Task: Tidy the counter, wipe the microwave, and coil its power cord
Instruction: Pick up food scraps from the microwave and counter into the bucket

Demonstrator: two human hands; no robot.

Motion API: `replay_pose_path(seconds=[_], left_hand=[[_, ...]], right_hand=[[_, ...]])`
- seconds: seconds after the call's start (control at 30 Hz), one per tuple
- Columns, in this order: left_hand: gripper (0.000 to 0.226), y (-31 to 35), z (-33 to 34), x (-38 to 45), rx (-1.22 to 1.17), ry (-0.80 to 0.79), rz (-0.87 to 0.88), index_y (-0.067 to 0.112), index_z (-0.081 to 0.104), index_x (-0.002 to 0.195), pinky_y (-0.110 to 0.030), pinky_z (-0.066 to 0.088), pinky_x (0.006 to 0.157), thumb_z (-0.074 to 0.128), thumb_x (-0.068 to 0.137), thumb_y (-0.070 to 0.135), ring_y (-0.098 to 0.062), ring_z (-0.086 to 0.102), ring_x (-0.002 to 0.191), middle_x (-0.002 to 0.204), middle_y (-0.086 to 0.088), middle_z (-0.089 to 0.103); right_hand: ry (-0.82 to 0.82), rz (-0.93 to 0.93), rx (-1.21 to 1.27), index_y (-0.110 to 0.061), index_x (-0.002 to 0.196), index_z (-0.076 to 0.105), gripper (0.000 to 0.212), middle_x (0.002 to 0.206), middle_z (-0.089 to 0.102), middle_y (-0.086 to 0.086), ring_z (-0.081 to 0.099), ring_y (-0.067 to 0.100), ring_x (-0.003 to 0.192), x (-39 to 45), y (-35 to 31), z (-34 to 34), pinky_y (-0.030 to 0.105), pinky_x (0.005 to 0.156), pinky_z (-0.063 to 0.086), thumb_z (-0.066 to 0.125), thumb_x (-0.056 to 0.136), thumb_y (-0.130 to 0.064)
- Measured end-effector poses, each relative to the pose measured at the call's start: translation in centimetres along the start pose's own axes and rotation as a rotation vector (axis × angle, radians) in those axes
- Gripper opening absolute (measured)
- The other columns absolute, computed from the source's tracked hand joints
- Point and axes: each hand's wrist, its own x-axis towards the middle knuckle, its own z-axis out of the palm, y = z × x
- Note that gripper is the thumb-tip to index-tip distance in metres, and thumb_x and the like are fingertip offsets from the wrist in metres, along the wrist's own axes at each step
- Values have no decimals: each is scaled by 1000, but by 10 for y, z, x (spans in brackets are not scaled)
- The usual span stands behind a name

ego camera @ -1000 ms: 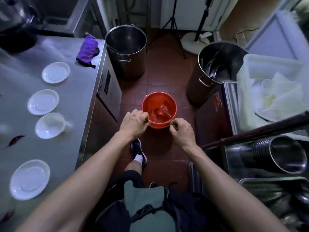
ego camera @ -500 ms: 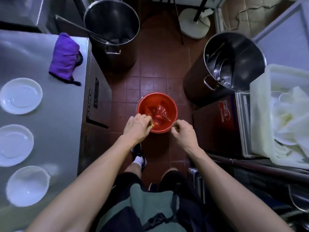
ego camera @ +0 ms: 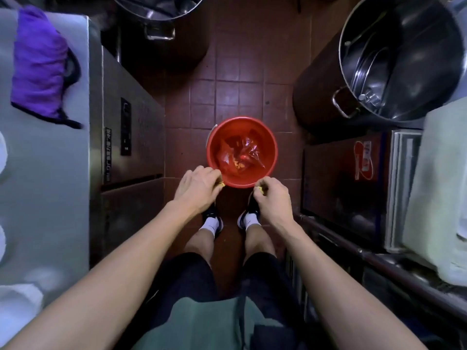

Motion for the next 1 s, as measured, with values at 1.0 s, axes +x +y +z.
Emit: replay_pose_path(seconds=[1.0], left_hand=[[18,-60,232,244,-17,-171,-34,23,61,109,-43,47,86,59,95,34,-25,55,100,103,-1,65]], right_hand=[[-209,93,-68,-26,94,62,6,96,61,-6,57,18,89,239,195,190,38,76,50,58,93,-23]])
